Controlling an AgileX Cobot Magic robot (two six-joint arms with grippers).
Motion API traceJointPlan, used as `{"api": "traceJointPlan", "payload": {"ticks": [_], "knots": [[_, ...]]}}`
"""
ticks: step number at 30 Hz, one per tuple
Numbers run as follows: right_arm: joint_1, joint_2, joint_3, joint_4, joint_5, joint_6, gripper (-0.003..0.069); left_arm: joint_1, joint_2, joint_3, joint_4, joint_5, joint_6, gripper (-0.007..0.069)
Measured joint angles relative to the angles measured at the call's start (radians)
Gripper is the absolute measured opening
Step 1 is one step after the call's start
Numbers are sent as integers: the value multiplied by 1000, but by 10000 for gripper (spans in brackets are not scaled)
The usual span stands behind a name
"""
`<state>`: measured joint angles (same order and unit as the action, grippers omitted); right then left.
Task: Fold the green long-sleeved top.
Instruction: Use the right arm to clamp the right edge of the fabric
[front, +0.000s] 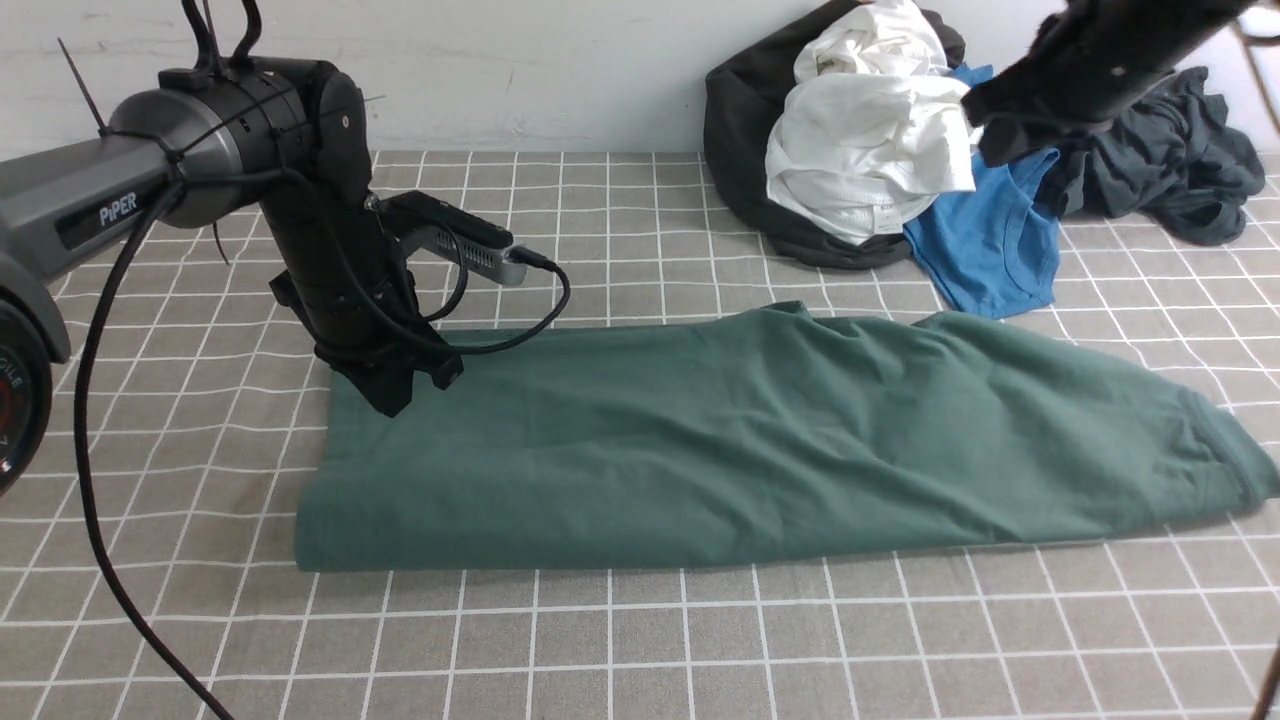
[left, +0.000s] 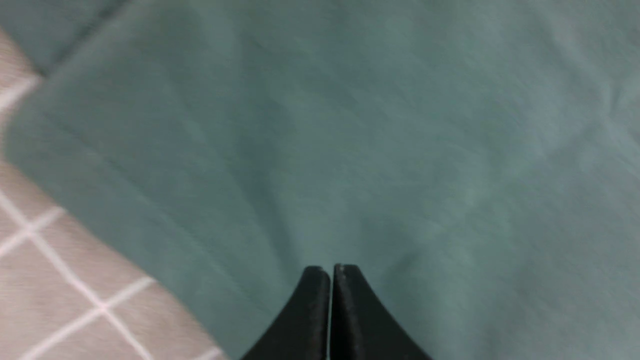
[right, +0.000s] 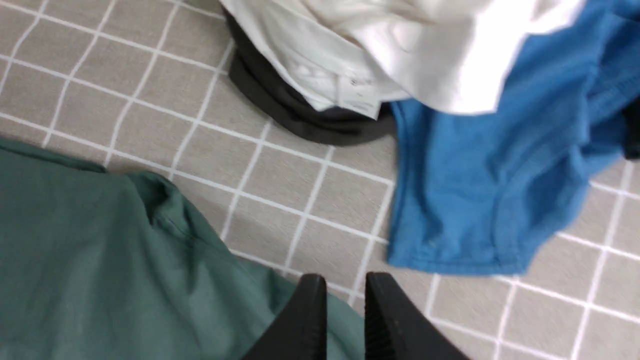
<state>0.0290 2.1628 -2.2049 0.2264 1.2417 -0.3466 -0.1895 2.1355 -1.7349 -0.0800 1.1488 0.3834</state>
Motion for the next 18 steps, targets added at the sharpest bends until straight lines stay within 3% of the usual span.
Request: {"api": "traceJointPlan", "payload": {"ticks": [6,12,16,18], "knots": [[-103,-186,299,-2,3,-12,108,-8,-35,100,0,0,0,-8],[-199,-213,511,-2,4,-8,141,-8,-37,143,-19,-7,0,-8],[-253,-183,611,-2,-15,1,242,-8,-38,144,-47,-17,19,-8],[-275,-156,638,-6,-48,20,342,-8,-38,144,-51,-21,29,-8]]}}
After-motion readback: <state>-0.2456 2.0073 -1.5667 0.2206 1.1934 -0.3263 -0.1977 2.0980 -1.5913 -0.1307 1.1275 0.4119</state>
